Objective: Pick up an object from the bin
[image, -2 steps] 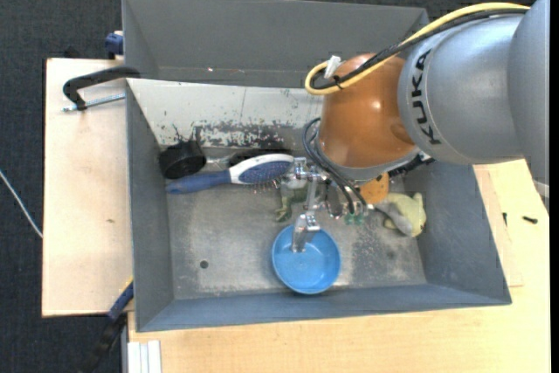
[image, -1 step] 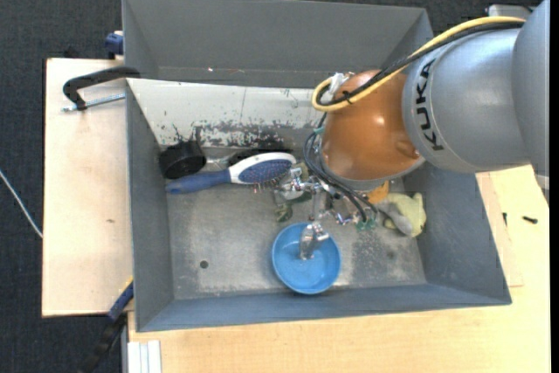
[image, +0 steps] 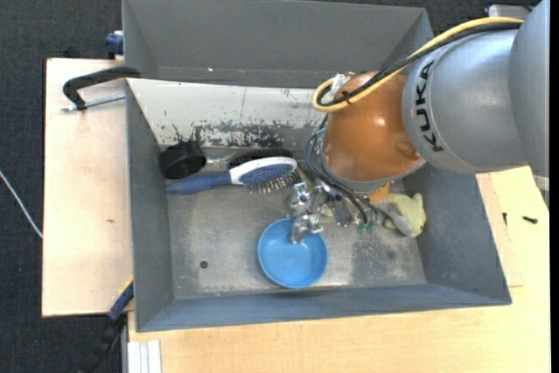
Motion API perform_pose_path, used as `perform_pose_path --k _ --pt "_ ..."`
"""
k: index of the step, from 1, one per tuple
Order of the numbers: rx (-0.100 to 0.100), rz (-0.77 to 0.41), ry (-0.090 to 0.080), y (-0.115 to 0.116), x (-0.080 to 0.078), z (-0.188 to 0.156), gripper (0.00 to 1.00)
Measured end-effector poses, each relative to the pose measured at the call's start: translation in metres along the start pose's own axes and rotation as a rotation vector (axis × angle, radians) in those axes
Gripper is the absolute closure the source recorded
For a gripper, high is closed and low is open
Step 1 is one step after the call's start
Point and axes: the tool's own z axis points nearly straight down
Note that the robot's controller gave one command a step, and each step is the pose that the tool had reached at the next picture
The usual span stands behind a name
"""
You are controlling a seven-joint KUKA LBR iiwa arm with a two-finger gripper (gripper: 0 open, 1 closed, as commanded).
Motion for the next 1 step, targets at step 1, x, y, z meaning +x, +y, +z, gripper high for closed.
perform_pose_path --k 1 --pt "0.005 -0.007 -0.002 -0.0077 0.0022 -0.119 1.0"
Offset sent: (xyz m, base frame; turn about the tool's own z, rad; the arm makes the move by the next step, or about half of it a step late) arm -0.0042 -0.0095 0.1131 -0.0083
